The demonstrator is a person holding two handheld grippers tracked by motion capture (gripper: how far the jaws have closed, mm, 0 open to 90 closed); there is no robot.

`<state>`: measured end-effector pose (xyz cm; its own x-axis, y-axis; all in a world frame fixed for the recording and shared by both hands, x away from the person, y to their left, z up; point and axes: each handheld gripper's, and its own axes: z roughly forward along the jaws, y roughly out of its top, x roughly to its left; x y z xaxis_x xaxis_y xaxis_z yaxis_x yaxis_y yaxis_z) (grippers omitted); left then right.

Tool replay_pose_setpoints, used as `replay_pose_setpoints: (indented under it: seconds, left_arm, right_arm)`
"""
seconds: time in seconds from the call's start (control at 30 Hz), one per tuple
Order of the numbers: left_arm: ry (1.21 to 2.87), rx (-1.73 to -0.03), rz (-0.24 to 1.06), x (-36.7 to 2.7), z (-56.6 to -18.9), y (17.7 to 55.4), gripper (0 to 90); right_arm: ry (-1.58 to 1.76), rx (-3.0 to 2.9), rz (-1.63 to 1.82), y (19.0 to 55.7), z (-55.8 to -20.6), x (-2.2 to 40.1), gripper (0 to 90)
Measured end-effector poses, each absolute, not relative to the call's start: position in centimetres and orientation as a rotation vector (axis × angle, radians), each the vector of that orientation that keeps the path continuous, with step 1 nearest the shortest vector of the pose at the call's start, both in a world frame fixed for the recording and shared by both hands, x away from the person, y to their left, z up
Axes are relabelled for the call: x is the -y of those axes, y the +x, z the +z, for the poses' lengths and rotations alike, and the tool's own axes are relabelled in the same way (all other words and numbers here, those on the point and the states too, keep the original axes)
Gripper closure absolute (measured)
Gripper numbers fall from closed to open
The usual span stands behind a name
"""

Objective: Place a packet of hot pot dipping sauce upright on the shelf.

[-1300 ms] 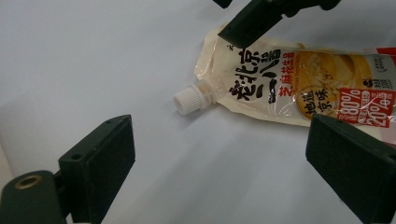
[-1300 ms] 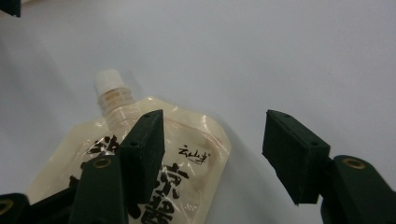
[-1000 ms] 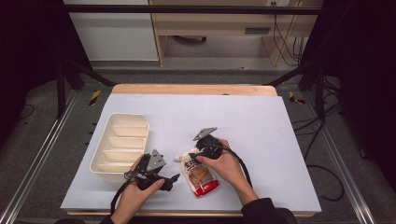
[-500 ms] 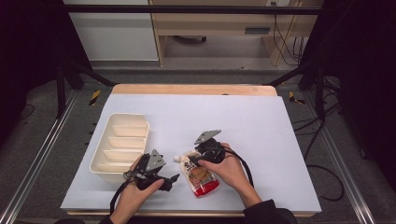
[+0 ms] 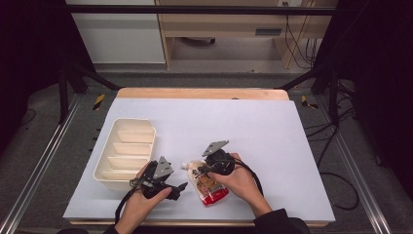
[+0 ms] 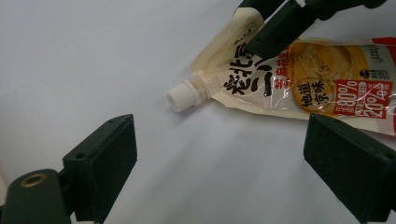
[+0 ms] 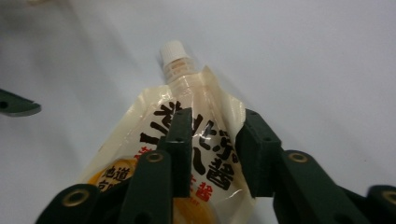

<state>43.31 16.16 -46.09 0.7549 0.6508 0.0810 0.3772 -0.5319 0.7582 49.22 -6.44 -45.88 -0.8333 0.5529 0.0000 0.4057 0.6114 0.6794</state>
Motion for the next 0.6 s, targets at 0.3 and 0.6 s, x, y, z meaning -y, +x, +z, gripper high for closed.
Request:
replay_pose_setpoints:
  seconds: [0.3,0.6]
  left_arm:
    - [2.182,-0.767,0.461,-16.2,-46.1,43.3,9.5]
    - [2.176,-0.760,0.457,-16.3,-45.8,43.4,9.5]
  right_arm:
    - [0.744,-2.568,1.028,49.1,-45.4,6.6,90.0]
    - [0.718,-2.472,1.120,48.6,-42.7,7.5,90.0]
